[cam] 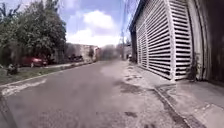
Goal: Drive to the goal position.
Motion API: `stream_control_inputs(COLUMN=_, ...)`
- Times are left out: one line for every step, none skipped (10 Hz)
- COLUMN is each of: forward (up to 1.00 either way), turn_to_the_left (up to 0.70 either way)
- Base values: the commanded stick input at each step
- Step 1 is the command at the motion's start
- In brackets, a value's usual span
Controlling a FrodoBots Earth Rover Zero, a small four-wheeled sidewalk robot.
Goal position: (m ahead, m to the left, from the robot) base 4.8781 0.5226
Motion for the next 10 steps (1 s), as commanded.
stream_control_inputs(forward=0.70, turn_to_the_left=0.00)
stream_control_inputs(forward=0.70, turn_to_the_left=0.00)
stream_control_inputs(forward=0.70, turn_to_the_left=0.00)
stream_control_inputs(forward=0.70, turn_to_the_left=0.00)
stream_control_inputs(forward=0.70, turn_to_the_left=0.00)
stream_control_inputs(forward=0.70, turn_to_the_left=0.00)
stream_control_inputs(forward=0.70, turn_to_the_left=0.00)
stream_control_inputs(forward=0.70, turn_to_the_left=0.00)
stream_control_inputs(forward=0.70, turn_to_the_left=0.00)
stream_control_inputs(forward=0.70, turn_to_the_left=0.00)
